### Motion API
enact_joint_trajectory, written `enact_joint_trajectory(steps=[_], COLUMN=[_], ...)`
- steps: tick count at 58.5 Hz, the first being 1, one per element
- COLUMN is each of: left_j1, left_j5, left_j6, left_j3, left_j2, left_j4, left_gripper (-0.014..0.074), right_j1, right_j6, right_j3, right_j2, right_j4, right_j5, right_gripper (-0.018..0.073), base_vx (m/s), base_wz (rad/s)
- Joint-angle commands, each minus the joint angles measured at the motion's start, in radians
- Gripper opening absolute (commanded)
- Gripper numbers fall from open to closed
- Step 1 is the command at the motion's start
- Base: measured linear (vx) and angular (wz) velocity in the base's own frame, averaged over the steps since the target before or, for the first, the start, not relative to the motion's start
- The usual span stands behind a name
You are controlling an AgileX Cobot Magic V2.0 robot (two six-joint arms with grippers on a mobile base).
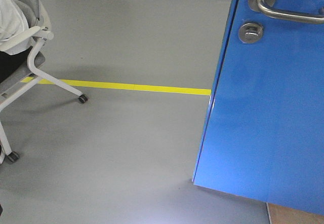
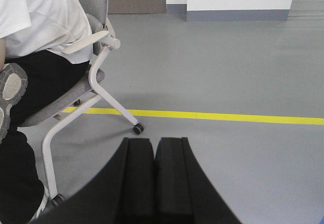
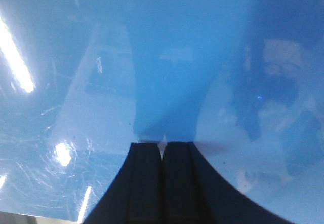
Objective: Move to blue door and open it
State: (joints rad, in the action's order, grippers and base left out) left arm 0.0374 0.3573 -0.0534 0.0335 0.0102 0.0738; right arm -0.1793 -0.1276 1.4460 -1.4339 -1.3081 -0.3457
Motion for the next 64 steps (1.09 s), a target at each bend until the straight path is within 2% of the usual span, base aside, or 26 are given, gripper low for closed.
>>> enact_joint_trajectory(steps=[1, 6, 12, 19, 24, 27, 33, 47, 55, 64], left_j1=[-0.001, -0.001, -0.001, -0.001, -0.001, -0.001, -0.001, -0.001, -0.001, -0.001], left_j5=[-0.08, -0.08, -0.08, -0.08, -0.08, -0.08, -0.08, -0.08, -0.08, -0.08], left_j6=[-0.004, -0.004, -0.004, -0.004, -0.004, -0.004, -0.004, -0.004, -0.004, -0.004], left_j3=[-0.032, -0.032, -0.032, -0.032, -0.032, -0.032, -0.032, -0.032, -0.032, -0.032], left_j2=[0.017, 0.017, 0.017, 0.017, 0.017, 0.017, 0.017, 0.017, 0.017, 0.017], left_j4=[0.001, 0.001, 0.001, 0.001, 0.001, 0.001, 0.001, 0.001, 0.001, 0.001], left_gripper=[0.0071, 0.0071, 0.0071, 0.0071, 0.0071, 0.0071, 0.0071, 0.0071, 0.0071, 0.0071], right_j1=[-0.005, 0.009, 0.039, 0.1, 0.158, 0.186, 0.204, 0.204, 0.204, 0.166], right_j6=[0.011, 0.011, 0.016, 0.056, 0.06, 0.059, 0.059, 0.059, 0.059, 0.059], right_j3=[0.026, 0.026, 0.026, 0.026, 0.016, -0.029, -0.157, -0.625, -0.878, -1.107], right_j2=[0.04, 0.076, 0.117, 0.17, 0.214, 0.259, 0.35, 0.638, 0.782, 0.935], right_j4=[0.081, 0.274, 0.577, 0.968, 1.193, 1.299, 1.38, 1.492, 1.5, 1.493], right_j5=[0.088, 0.064, 0.027, -0.087, -0.166, -0.165, -0.122, 0.055, 0.095, 0.255], right_gripper=[-0.0004, -0.0004, -0.0004, -0.0004, -0.0004, -0.0004, -0.0004, -0.0004, -0.0004, -0.0004], base_vx=[0.0, 0.0, 0.0, 0.0, 0.0, 0.0, 0.0, 0.0, 0.0, 0.0], base_wz=[0.0, 0.0, 0.0, 0.0, 0.0, 0.0, 0.0, 0.0, 0.0, 0.0])
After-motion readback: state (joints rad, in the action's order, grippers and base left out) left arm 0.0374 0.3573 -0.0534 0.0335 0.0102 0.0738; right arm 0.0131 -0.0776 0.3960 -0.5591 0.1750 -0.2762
